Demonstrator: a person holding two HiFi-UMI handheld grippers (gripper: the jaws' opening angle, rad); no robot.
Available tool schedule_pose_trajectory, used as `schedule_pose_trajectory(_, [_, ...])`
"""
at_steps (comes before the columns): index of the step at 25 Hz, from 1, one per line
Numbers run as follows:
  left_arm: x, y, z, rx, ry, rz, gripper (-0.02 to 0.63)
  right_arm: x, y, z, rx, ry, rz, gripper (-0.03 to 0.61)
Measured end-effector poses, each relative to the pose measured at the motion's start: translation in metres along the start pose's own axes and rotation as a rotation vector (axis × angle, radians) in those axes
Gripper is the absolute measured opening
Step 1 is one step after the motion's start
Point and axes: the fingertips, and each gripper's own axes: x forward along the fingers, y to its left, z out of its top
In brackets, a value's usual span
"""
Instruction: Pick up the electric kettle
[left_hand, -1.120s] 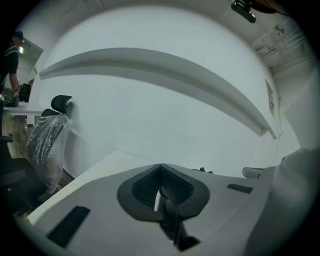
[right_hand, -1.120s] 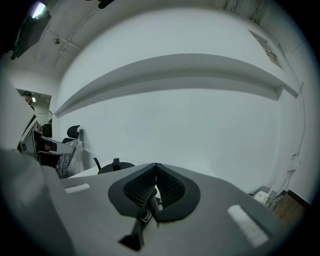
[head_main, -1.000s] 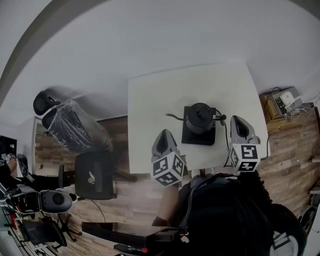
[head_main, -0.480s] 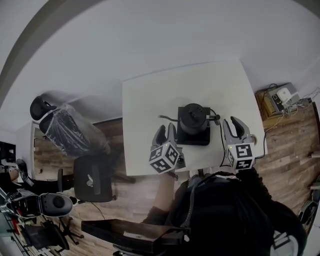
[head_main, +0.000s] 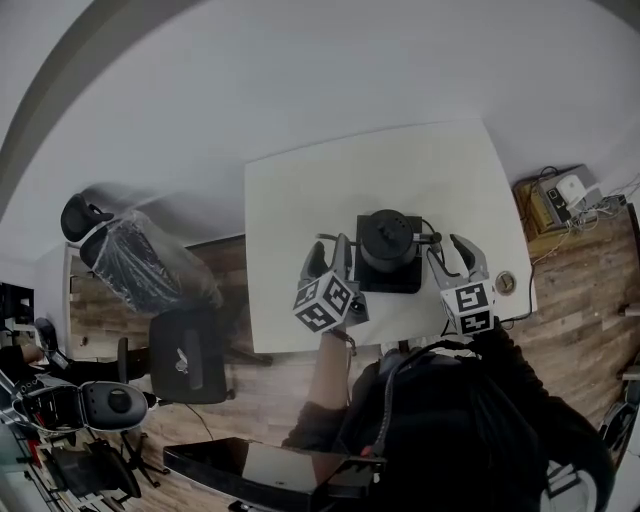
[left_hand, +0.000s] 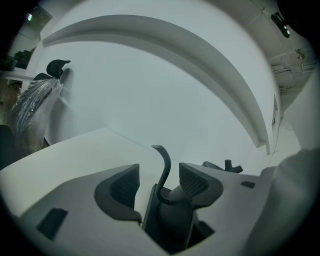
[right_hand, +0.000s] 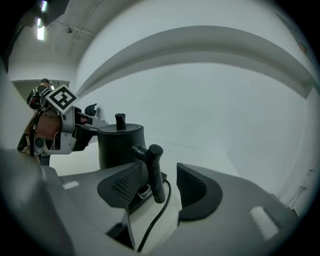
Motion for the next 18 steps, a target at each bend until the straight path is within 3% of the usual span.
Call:
schedule_pose_trajectory(9, [0.017,-0.007,0.004,0.030,0.027,-0.027,0.235,0.023,0.007,-0.008,-0.018,0.057,0.029,0.189])
schedule_pose_trajectory(18, [0.029,-0.010,-0.005,0.022,0.084,-0.060,0.235,0.032,-0.001,-0.019,-0.014,0.099,-0.010,0.187])
